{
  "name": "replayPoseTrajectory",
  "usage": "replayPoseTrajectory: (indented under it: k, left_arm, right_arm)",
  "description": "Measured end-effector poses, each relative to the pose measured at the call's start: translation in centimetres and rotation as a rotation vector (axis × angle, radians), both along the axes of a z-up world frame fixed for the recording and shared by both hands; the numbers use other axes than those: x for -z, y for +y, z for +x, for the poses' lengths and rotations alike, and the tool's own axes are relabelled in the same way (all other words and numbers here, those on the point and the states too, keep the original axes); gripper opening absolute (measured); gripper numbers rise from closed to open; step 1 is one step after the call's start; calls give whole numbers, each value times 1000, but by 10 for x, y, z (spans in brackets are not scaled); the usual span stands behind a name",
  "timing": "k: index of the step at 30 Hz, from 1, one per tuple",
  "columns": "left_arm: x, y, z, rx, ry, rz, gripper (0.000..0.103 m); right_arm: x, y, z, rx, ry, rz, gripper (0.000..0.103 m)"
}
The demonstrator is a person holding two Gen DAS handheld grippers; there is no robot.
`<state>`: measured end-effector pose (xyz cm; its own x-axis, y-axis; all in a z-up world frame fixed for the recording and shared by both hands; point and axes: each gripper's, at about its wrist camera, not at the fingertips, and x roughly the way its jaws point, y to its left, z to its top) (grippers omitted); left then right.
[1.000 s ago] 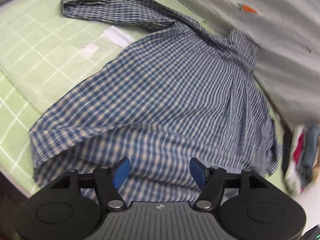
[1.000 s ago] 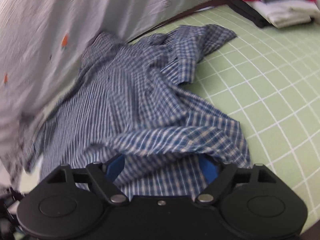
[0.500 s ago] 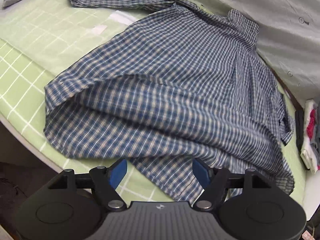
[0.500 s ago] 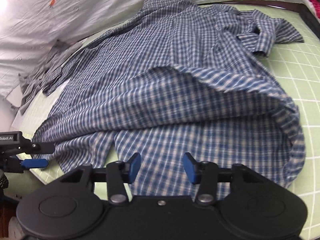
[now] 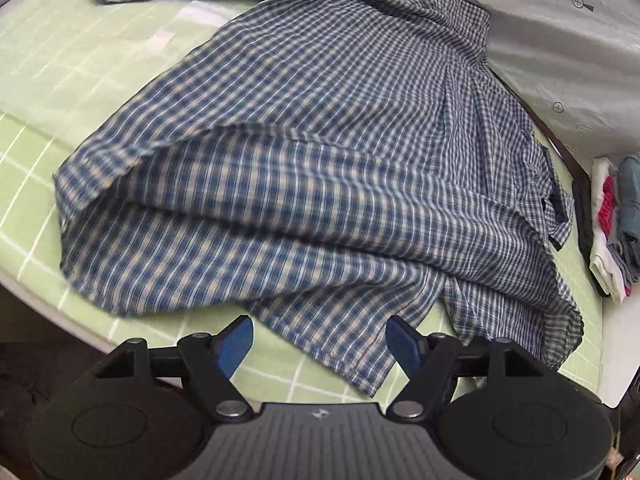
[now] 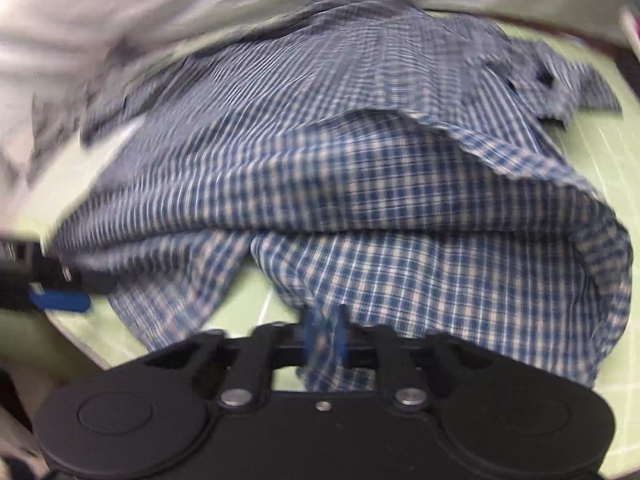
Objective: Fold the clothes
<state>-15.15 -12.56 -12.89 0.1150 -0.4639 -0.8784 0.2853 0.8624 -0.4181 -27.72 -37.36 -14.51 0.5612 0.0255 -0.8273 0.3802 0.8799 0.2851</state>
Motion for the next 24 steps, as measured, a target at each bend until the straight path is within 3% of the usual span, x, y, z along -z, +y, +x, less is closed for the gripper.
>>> replayPoseTrajectory:
  k: [4, 6, 14, 18, 21, 24]
  left_arm:
    - [1, -1, 5, 16, 20, -28, 74]
    - [2, -1, 6, 29, 21, -40, 74]
    - [3, 5, 16, 33, 34, -35, 74]
    - [5, 8, 15, 30, 39, -29, 74]
    - [7, 7, 17, 32, 47, -20, 74]
    - [8, 7, 18, 37, 50, -19, 74]
  right_arm:
    - [1, -38, -14, 195, -78, 211, 2]
    - [3, -53, -19, 261, -104, 269, 3]
    - [0, -37, -10, 232, -11, -7, 18]
    - [-15, -10, -19, 220, -19, -174, 18]
    - [-29, 5, -31, 231, -69, -213, 18]
    - [-41, 7, -40, 260, -132, -180, 19]
